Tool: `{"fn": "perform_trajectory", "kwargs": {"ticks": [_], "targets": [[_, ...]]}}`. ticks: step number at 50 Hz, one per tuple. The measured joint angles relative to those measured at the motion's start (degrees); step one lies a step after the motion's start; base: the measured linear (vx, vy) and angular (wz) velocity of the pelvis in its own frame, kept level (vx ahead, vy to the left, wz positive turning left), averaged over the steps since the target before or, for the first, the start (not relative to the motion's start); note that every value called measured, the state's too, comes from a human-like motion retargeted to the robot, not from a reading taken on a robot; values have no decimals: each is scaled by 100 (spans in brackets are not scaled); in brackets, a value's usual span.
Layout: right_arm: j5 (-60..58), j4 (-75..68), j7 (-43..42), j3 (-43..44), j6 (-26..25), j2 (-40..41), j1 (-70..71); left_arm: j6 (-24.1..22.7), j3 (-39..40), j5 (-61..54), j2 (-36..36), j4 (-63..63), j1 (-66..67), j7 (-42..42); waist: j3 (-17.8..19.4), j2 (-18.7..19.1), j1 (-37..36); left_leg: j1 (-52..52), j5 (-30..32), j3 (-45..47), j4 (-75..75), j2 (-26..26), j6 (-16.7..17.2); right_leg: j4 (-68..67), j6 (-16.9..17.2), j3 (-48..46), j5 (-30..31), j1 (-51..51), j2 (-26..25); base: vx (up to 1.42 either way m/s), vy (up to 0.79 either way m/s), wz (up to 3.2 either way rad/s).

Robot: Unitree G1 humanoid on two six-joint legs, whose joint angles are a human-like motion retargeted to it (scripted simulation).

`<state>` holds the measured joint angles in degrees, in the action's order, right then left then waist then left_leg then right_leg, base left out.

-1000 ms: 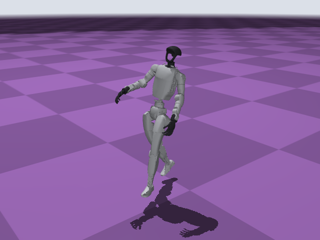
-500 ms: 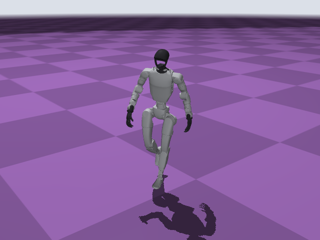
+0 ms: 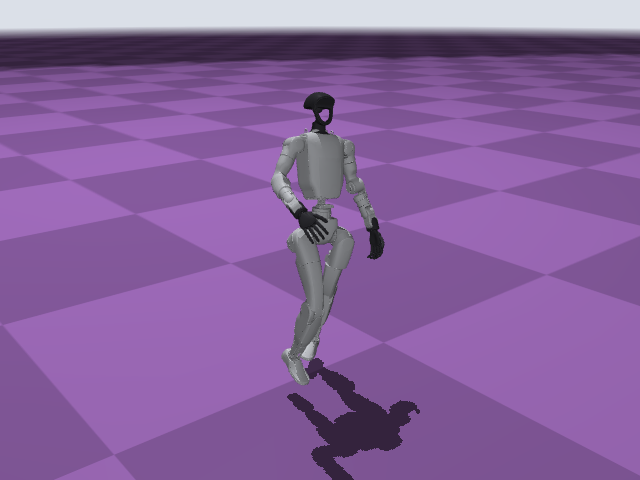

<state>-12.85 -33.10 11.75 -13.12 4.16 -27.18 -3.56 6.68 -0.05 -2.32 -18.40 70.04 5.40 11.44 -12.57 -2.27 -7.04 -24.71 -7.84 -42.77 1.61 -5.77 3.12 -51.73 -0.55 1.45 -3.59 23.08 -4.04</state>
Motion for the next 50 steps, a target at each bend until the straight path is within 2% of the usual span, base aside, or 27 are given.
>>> {"fn": "perform_trajectory", "kwargs": {"ticks": [4,7,12,15,18,22,25,27,32,37,43,50], "targets": [[43,-64,-16,23,61,144,217,-14,10,377,-188,381,-286,-57,-21,-150,351,-284,-53,-556,-54,3,31,1392,283,271,412,-93,-239,33,-2,158],[184,-69,-56,52,51,256,336,-106,-73,402,-370,442,-629,-104,169,-381,642,-446,-77,-1005,-69,-85,25,2721,555,878,918,-279,-300,33,-5,162],[459,-60,-297,145,-88,390,312,-436,-377,-164,-671,71,-1356,-358,966,-868,1063,-814,-65,-1873,17,-193,-51,4469,928,2531,1610,-807,-84,36,-8,173],[581,-105,-537,263,-220,465,150,-631,-583,-568,-748,-317,-1825,-572,1552,-1002,1111,-882,-79,-2210,73,-129,-107,4760,1042,2773,1995,-959,86,36,-11,142],[792,-249,-832,406,-317,525,-62,-766,-790,-897,-673,-756,-2212,-769,2062,-863,1080,-705,-165,-2294,19,35,-81,4733,841,2247,1611,-905,213,34,-13,123],[1032,-534,-1100,597,-350,555,-315,-980,-1087,-1313,-410,-1346,-2435,-914,2562,-447,1149,-252,-268,-2038,-335,202,66,4715,534,1578,1266,-749,359,34,-15,125],[1079,-694,-1144,726,-368,522,-465,-1055,-1287,-1442,-191,-1735,-2348,-848,2785,-167,1271,189,-262,-1350,-854,121,198,4786,545,1253,1113,-720,529,34,-17,116],[1049,-751,-1093,791,-415,453,-508,-1009,-1381,-1383,-63,-1929,-2219,-692,2855,-56,1370,588,-326,-533,-1475,-85,229,4889,651,1072,1044,-779,706,34,-18,108],[888,-624,-951,828,-527,283,-750,-851,-1593,-863,141,-2162,-1658,-236,2712,-57,1580,1622,-728,1936,-3019,-491,-9,5163,927,635,935,-1152,1299,33,-18,109],[734,-546,-888,925,-566,133,-862,-747,-1667,-284,275,-2095,-1129,65,2244,-84,1493,2649,-1371,3846,-4261,-712,-399,5282,1245,153,804,-1504,1809,29,-16,108],[554,-864,-1016,980,-598,-18,-669,-681,-1583,-111,283,-1972,-519,172,1593,68,941,3560,-1500,5101,-4528,-719,-557,5242,1421,-252,426,-1970,2034,26,-11,99],[7,-1723,-879,312,-663,-162,474,-462,-921,-637,302,-1631,134,124,1041,341,14,3843,-1282,5885,-3751,-150,-455,4672,1460,-476,-345,-2639,1699,27,-8,41]]}}
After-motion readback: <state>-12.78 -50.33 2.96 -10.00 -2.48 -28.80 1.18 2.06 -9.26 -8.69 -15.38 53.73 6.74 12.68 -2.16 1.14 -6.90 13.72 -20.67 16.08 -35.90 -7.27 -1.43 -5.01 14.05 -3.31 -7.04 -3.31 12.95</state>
